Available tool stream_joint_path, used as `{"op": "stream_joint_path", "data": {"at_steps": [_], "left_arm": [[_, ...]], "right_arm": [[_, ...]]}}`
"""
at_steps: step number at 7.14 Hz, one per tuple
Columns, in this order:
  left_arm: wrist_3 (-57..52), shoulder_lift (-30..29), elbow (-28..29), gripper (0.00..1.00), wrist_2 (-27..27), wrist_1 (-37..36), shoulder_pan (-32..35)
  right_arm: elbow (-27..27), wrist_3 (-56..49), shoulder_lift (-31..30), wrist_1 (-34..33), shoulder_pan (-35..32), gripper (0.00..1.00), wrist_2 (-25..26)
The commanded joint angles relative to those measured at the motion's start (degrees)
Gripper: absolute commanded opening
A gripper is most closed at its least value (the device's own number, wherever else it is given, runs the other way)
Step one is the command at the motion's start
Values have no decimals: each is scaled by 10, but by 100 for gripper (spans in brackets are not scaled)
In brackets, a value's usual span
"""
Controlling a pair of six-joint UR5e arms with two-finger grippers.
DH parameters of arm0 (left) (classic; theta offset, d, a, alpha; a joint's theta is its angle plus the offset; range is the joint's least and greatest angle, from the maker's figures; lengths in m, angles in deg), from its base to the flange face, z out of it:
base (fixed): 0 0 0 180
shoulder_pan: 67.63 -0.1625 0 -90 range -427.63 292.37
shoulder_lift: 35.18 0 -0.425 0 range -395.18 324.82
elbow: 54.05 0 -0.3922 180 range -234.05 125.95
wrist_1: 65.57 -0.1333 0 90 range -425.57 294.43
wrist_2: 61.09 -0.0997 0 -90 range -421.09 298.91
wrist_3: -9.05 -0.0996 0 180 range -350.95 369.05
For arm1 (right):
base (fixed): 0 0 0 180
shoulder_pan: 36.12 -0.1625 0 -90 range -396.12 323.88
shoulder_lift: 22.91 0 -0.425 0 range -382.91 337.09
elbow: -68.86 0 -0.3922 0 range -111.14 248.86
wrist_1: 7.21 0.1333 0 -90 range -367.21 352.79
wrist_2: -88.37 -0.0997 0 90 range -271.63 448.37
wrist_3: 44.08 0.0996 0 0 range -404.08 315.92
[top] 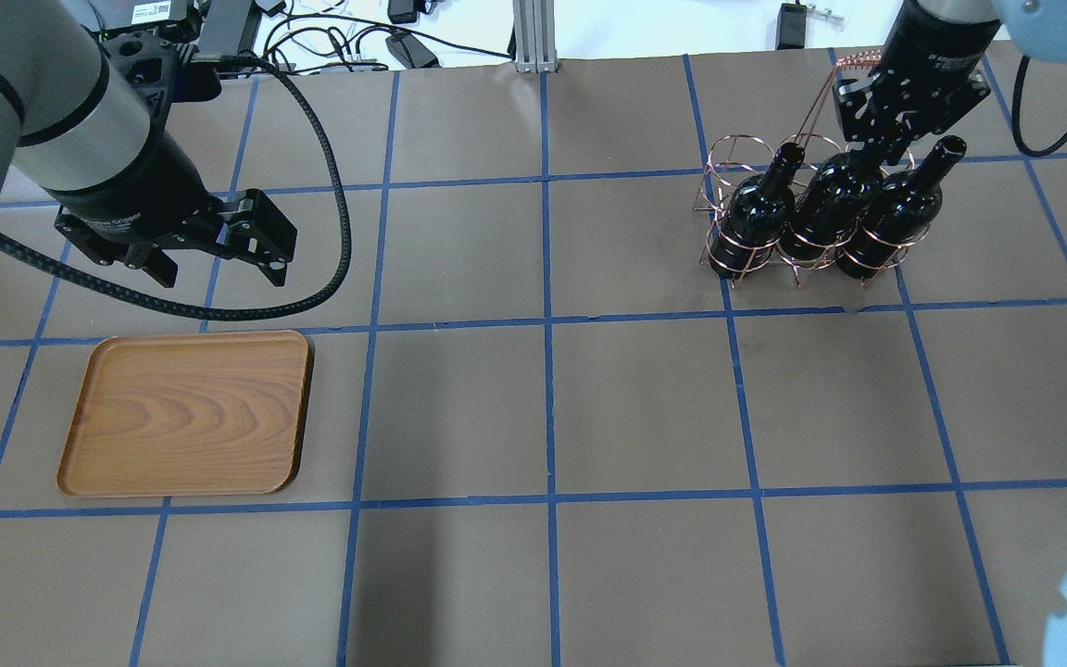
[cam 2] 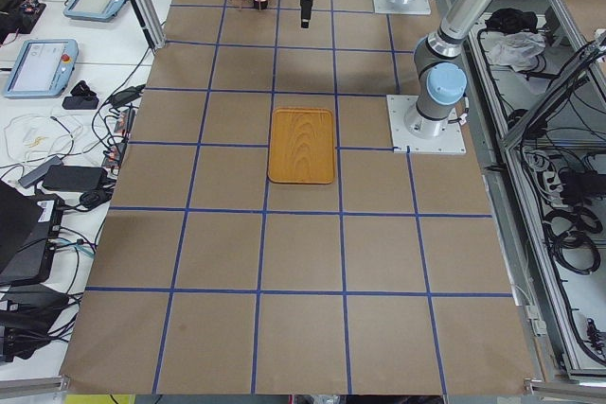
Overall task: Take wine from basket and place on tray
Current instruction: 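Grasp the bottle neck with the right gripper and lift it out, then carry the bottle toward the table center and stand it upright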
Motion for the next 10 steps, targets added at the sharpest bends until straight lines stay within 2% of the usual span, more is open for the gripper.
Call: {"op": "stream_joint_path", "data": {"at_steps": [1,2,3,4,5,6,7,9,10], "left_arm": [[0,-1,0,100,0,-1,-1],[-1,-1,1,100,0,-1,-3],[-1,-1,1,100,2,-1,-4],[-1,0,1,100,2,0,-4],[-1,0,1,100,2,-1,-4],[-1,0,2,100,1,-1,-6],[-2,0,4,100,1,-5,-16],[-4,0,8,100,0,-4,-43],[-24,0,9,100,0,-5,-49]], "right_arm": [[-101,2,-41,138,-3,18,-5],[-100,4,-70,165,-10,18,2],[-75,17,-73,190,-24,17,4],[-26,41,-82,190,-39,14,-2],[34,114,-100,174,-67,11,-5],[88,182,-100,75,-118,10,-3],[104,272,-92,19,-184,10,-5],[103,439,-63,-8,-313,10,-9],[104,487,-55,-9,-365,10,-28]]}}
